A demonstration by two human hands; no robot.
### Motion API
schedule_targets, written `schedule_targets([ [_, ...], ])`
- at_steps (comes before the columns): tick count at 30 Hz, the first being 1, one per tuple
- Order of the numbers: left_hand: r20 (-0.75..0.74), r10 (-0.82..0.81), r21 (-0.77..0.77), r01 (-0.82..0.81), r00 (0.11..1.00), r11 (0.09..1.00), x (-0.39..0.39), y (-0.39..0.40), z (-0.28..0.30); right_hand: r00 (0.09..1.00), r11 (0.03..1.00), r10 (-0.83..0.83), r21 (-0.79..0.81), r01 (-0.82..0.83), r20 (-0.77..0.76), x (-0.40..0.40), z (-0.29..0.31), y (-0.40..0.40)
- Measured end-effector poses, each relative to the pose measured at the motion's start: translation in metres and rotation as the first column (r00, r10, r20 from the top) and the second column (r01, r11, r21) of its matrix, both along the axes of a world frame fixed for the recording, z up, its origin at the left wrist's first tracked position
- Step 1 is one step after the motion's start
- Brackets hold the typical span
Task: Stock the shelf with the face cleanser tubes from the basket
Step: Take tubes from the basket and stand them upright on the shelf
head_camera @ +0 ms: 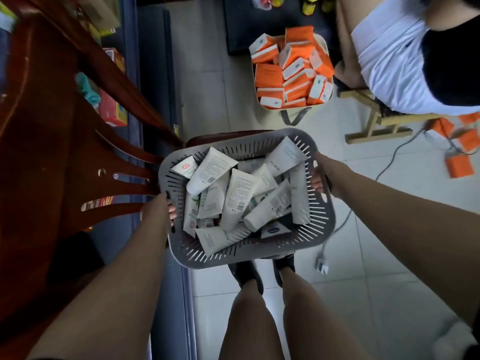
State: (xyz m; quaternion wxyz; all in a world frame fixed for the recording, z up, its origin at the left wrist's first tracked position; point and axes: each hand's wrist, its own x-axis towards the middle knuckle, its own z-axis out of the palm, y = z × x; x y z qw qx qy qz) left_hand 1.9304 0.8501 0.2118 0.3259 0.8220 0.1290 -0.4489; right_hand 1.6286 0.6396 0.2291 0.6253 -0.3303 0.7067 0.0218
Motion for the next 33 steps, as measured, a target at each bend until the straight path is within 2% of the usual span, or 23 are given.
schedule_targets([
  [4, 0.019, -0.040, 0.030, 0.039, 0.999, 0.999, -0.002, 0.001, 0.002, 0.999, 0.999, 0.018, -0.049, -0.020, -0.037, -0.004, 0.003, 0.004],
  [6, 0.129, -0.142, 0.082, 0.132, 0.981, 0.988, -0.010, -0.001, 0.013, 0.968, 0.969, 0.143, -0.168, -0.179, -0.207, -0.001, 0.008, 0.010],
  [8, 0.296, -0.272, 0.083, 0.259, 0.916, 0.962, -0.021, -0.003, 0.033, 0.854, 0.844, 0.257, -0.326, -0.427, -0.453, 0.006, 0.020, 0.017],
  [9, 0.381, -0.309, 0.051, 0.314, 0.871, 0.948, -0.025, -0.005, 0.043, 0.820, 0.766, 0.271, -0.402, -0.501, -0.505, 0.011, 0.028, 0.020],
  [10, 0.447, -0.340, 0.027, 0.368, 0.827, 0.930, -0.028, -0.006, 0.051, 0.806, 0.702, 0.290, -0.457, -0.546, -0.516, 0.015, 0.035, 0.024],
  [12, 0.518, -0.468, 0.077, 0.506, 0.716, 0.859, -0.032, -0.011, 0.064, 0.787, 0.625, 0.364, -0.495, -0.603, -0.499, 0.024, 0.046, 0.031],
  [15, 0.467, -0.586, 0.093, 0.622, 0.662, 0.778, -0.040, -0.020, 0.073, 0.777, 0.597, 0.472, -0.498, -0.629, -0.416, 0.036, 0.056, 0.042],
  [17, 0.448, -0.655, 0.105, 0.692, 0.609, 0.715, -0.047, -0.021, 0.071, 0.771, 0.600, 0.523, -0.486, -0.636, -0.363, 0.044, 0.058, 0.050],
  [23, 0.351, -0.687, 0.059, 0.717, 0.636, 0.694, -0.071, -0.018, 0.050, 0.796, 0.706, 0.567, -0.371, -0.603, -0.214, 0.064, 0.036, 0.077],
  [26, 0.316, -0.699, 0.047, 0.726, 0.641, 0.687, -0.073, -0.021, 0.028, 0.863, 0.811, 0.491, -0.298, -0.504, -0.121, 0.074, 0.015, 0.090],
  [33, 0.188, -0.697, 0.075, 0.698, 0.692, 0.712, -0.074, -0.021, -0.021, 0.962, 0.927, 0.268, -0.258, -0.272, -0.051, 0.086, -0.034, 0.107],
])
